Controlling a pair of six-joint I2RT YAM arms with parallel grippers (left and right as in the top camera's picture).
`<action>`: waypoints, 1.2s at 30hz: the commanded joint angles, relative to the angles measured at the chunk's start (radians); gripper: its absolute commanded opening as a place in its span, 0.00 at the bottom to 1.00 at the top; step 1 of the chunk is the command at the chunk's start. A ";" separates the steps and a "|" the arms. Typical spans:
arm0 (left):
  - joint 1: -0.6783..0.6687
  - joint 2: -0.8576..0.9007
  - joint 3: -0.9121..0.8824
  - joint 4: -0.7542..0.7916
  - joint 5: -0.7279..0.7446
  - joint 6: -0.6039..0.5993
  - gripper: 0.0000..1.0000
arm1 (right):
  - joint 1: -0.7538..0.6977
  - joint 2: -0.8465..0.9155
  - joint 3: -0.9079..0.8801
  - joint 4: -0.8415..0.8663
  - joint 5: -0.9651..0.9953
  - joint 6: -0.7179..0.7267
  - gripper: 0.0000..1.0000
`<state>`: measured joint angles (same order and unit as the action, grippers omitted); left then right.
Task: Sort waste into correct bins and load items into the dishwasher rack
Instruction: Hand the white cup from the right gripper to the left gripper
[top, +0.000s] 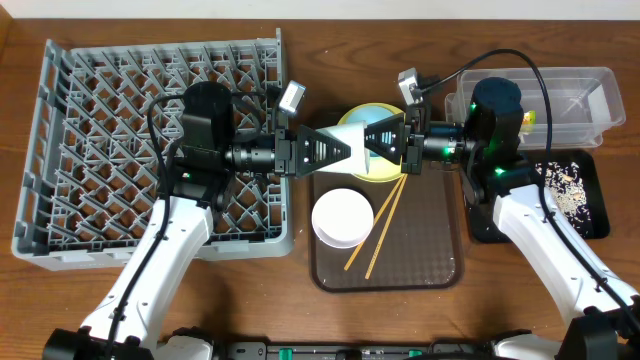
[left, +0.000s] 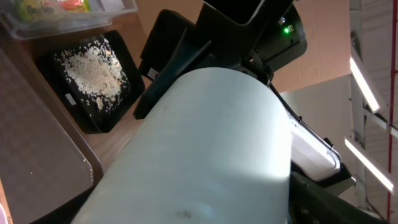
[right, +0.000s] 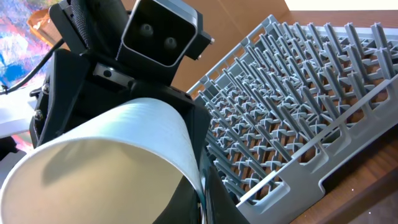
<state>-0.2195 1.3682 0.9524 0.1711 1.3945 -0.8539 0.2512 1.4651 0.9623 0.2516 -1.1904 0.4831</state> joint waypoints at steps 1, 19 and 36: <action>-0.003 -0.005 0.019 0.014 0.011 -0.001 0.79 | 0.005 0.007 0.012 -0.002 0.015 0.010 0.01; -0.002 -0.005 0.019 0.075 0.000 -0.001 0.91 | 0.006 0.008 0.012 -0.036 -0.005 0.010 0.01; -0.003 -0.005 0.019 0.074 -0.042 -0.001 0.83 | 0.006 0.008 0.012 -0.039 -0.042 0.010 0.01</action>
<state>-0.2192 1.3682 0.9524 0.2371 1.3537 -0.8665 0.2501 1.4654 0.9627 0.2134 -1.2137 0.4896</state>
